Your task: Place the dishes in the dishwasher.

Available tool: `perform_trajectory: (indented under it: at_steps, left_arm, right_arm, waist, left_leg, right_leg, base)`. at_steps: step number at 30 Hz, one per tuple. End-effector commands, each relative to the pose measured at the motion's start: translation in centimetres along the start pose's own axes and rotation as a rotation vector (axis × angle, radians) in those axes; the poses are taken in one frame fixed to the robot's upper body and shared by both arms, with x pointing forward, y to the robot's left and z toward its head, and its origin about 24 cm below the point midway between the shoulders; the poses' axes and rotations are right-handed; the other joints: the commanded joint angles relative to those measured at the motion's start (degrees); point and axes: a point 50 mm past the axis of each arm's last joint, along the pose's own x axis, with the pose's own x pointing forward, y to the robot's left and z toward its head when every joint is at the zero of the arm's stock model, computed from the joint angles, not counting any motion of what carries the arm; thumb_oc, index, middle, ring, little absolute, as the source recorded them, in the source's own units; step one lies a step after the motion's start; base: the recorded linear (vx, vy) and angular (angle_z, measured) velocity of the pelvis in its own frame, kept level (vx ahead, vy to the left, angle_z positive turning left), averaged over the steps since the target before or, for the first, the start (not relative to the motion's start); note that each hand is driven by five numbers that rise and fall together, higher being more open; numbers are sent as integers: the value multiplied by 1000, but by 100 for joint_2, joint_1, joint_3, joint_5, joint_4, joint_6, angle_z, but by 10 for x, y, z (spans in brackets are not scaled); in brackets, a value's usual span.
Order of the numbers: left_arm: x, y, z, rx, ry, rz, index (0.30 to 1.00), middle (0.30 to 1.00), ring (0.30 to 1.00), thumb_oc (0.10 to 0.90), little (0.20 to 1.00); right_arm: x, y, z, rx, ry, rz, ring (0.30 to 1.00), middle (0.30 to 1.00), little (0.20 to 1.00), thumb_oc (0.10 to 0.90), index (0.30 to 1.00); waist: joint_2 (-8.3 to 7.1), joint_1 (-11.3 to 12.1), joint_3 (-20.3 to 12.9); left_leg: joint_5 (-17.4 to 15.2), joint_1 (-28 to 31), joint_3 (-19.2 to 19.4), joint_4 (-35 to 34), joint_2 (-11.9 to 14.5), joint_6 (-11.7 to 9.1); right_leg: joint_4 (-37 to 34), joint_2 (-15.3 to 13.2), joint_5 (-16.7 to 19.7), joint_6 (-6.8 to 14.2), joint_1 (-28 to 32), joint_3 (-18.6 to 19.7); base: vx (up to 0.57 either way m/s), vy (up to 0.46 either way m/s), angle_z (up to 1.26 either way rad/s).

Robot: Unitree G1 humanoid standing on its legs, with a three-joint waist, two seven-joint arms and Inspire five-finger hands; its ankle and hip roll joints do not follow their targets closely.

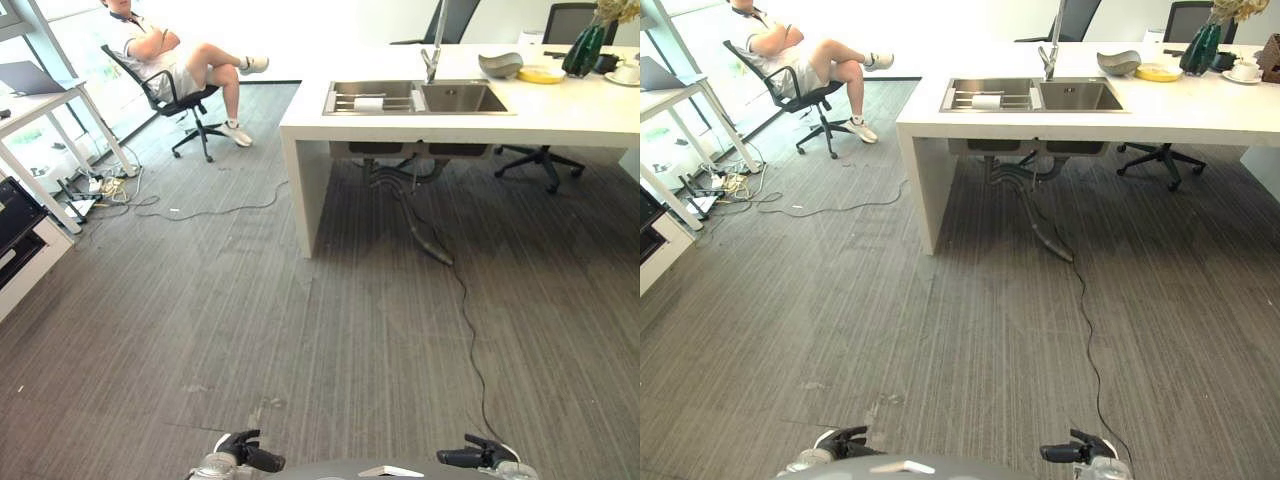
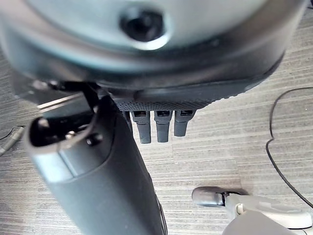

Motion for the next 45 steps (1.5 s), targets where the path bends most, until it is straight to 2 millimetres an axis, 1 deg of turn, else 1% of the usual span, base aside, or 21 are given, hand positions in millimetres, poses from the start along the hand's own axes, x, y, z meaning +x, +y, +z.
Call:
perform_trajectory:
  at_steps: [1,8,16,17,21,24,26,28,30,31,32,33,34,37,39,40,41,42,43,44,45]
  left_arm:
    - [4,-1,33,-3,-72,4,900,900,900,800,900]
    - [4,-2,33,-16,-73,-6,900,900,900,800,900]
    - [4,1,49,-16,-126,3,900,900,900,800,900]
    - [4,1,55,-14,-142,4,900,900,900,800,900]
    - [2,1,83,-30,-226,-4,900,900,900,800,900]
    - [0,3,102,-51,-288,-1,900,900,900,800,900]
    - [-1,4,108,-68,-309,3,900,900,900,800,900]
    - [-5,7,128,-64,-370,9,900,900,900,800,900]
    - [-8,9,139,-68,-404,15,900,900,900,800,900]
    - [-8,9,139,-68,-404,15,900,900,900,800,900]
    - [-9,12,145,-60,-427,26,900,900,900,800,900]
    - [-9,12,144,-61,-428,27,900,900,900,800,900]
    - [-9,16,140,-85,-423,32,900,900,900,800,900]
    - [-8,15,132,-84,-416,21,900,900,900,800,900]
    - [-10,13,136,-103,-443,4,900,900,900,800,900]
    - [-11,14,136,-125,-450,0,900,900,900,800,900]
    - [-12,14,136,-134,-457,-6,900,900,900,800,900]
    - [-12,14,136,-134,-457,-6,900,900,900,800,900]
    - [-17,16,150,-169,-512,-19,900,900,900,800,900]
    - [-17,16,150,-169,-512,-19,900,900,900,800,900]
    - [-28,23,172,-199,-613,-19,900,900,900,800,900]
  right_arm:
    - [3,2,23,59,-59,-4,900,900,900,800,900]
    - [3,3,19,53,-32,13,900,900,900,800,900]
    - [4,7,38,43,-85,27,900,900,900,800,900]
    - [4,8,43,42,-98,31,900,900,900,800,900]
    - [4,11,60,68,-146,43,900,900,900,800,900]
    - [3,15,67,84,-168,52,900,900,900,800,900]
    - [3,15,68,82,-171,53,900,900,900,800,900]
    - [2,12,82,77,-215,45,900,900,900,800,900]
    - [1,11,89,80,-237,37,900,900,900,800,900]
    - [1,11,89,80,-237,37,900,900,900,800,900]
    - [1,8,85,78,-225,30,900,900,900,800,900]
    - [2,6,80,78,-212,28,900,900,900,800,900]
    - [2,3,70,71,-187,23,900,900,900,800,900]
    - [3,-3,52,70,-136,14,900,900,900,800,900]
    - [3,-11,43,65,-108,-2,900,900,900,800,900]
    - [2,-15,37,52,-87,-13,900,900,900,800,900]
    - [2,-19,31,45,-64,-23,900,900,900,800,900]
    - [2,-18,31,45,-64,-23,900,900,900,800,900]
    - [2,-25,30,48,-54,-45,900,900,900,800,900]
    - [2,-25,30,48,-54,-45,900,900,900,800,900]
    - [1,-37,33,66,-55,-89,900,900,900,800,900]
  waist:
    - [-168,35,-96]
    - [-191,28,-76]
    - [-247,47,72]
    - [-241,60,113]
    - [-180,109,325]
    - [-148,92,455]
    - [-143,89,484]
    - [-138,3,588]
    - [-138,-76,691]
    - [-136,-76,694]
    - [-143,-170,703]
    - [-116,-202,693]
    - [-123,-232,624]
    - [-61,-274,484]
    - [11,-308,398]
    - [103,-307,342]
    - [115,-263,320]
    - [94,-271,309]
    - [-2,-179,443]
    - [-4,-182,439]
    - [-126,-25,644]
  left_leg:
    - [-278,-13,193,23,-131,-245]
    - [-299,31,209,23,-157,-213]
    - [-287,-107,207,23,-244,-70]
    - [-292,-110,227,23,-257,-37]
    - [-317,-31,247,23,-247,125]
    - [-440,170,250,23,-247,178]
    - [-493,259,238,23,-254,168]
    - [-608,390,57,23,-306,113]
    - [-710,498,-59,23,-335,67]
    - [-712,501,-60,23,-333,66]
    - [-896,714,-210,23,-370,32]
    - [-1002,849,-273,23,-358,21]
    - [-1167,1084,-358,23,-396,-3]
    - [-1343,1388,-517,23,-290,-18]
    - [-1215,1335,-549,520,-191,-124]
    - [-901,1270,-499,1029,-51,-294]
    - [-582,1018,-430,1612,7,-424]
    - [-566,996,-441,1612,-13,-421]
    - [455,-10,-447,3556,77,-675]
    - [457,-16,-450,3556,74,-675]
    - [742,-666,-208,4764,284,-640]
  right_leg:
    - [63,-389,19,728,-58,-105]
    - [63,-364,42,738,-58,-34]
    - [110,-401,198,773,-239,64]
    - [281,-420,150,779,-323,61]
    - [1851,-551,-206,875,-927,-178]
    - [2709,-743,-5,1031,-1342,-444]
    - [2641,-780,64,1005,-1456,-514]
    - [1769,-750,245,929,-1716,-497]
    - [1140,-745,550,998,-1940,-374]
    - [1136,-743,552,998,-1935,-375]
    - [631,-789,827,1110,-2214,-182]
    - [483,-789,917,1150,-2249,-142]
    - [407,-836,1065,1178,-2367,-190]
    - [596,-863,1129,1146,-2316,-420]
    - [798,-764,1075,1023,-2217,-445]
    - [886,-624,974,926,-2104,-499]
    - [888,-550,841,835,-1926,-536]
    - [884,-573,850,836,-1941,-537]
    - [838,-566,670,571,-1609,-550]
    - [839,-569,670,572,-1614,-552]
    - [722,-511,434,340,-1237,-558]
  base:
    - [0,0,0]
    - [0,10,-1]
    - [-21,46,-8]
    - [-46,101,-4]
    - [-10,137,-9]
    - [123,102,-5]
    - [178,5,13]
    - [253,-42,16]
    - [204,-36,17]
    - [370,-52,28]
    - [442,-65,19]
    - [729,-129,21]
    - [562,-111,15]
    - [498,-138,29]
    - [531,-239,45]
    - [515,-278,61]
    - [336,-194,46]
    - [351,-316,28]
    - [216,-231,15]
    - [458,-479,24]
    - [231,-251,-1]
